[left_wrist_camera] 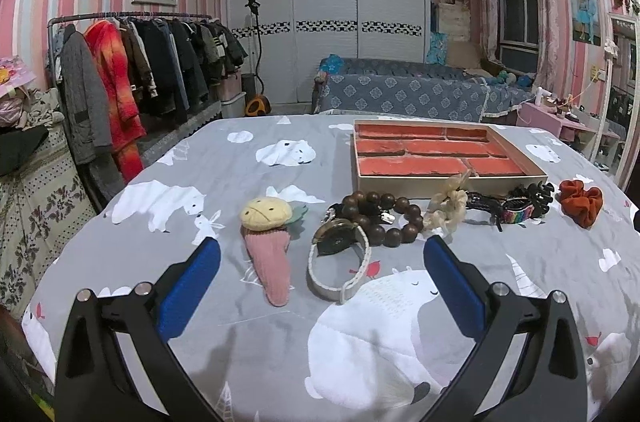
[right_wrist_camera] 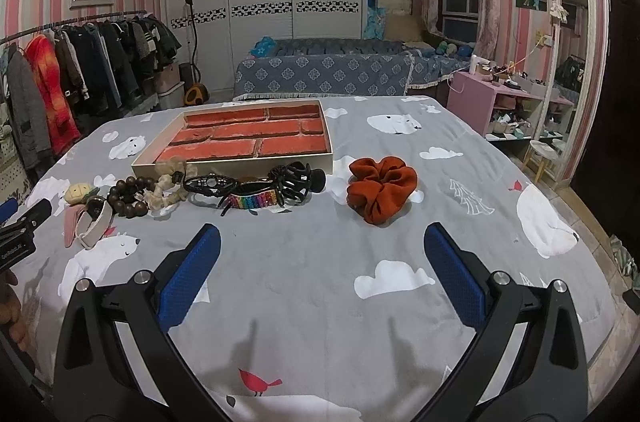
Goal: Organize jewelry
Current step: 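Grasp the cream bracelet with the left tool while the right tool grasps the black claw clip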
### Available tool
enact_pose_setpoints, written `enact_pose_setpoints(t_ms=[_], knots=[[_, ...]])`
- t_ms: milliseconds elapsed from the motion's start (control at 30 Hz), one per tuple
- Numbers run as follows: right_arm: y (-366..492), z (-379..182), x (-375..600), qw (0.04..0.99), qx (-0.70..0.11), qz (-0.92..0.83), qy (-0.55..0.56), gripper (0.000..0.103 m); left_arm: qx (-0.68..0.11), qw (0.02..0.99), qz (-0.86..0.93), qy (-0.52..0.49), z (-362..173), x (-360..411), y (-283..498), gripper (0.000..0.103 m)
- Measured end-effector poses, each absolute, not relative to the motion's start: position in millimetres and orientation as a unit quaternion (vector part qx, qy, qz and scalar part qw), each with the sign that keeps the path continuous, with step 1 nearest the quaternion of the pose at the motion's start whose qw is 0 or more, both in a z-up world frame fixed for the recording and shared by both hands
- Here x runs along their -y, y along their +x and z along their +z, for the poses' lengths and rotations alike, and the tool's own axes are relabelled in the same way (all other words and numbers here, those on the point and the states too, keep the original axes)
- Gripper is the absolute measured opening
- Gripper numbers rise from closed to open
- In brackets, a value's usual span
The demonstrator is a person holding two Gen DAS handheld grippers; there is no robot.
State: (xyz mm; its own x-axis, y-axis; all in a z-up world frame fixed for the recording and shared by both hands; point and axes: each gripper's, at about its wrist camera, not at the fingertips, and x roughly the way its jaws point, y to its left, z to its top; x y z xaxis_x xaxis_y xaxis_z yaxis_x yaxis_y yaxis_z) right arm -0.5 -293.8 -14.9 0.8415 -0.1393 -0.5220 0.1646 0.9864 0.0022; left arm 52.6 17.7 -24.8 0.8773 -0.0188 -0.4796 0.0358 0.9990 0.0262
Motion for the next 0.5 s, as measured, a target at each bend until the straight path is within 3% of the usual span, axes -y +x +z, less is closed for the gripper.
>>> enact_pose_setpoints(t_ms=[500], knots=[[30.0, -11.2, 300.6, 0.963, -0.261, -0.066, 0.022, 0.099, -0.240, 0.969, -0.054, 0.017, -15.2, 26.2, 75.7, 0.099]])
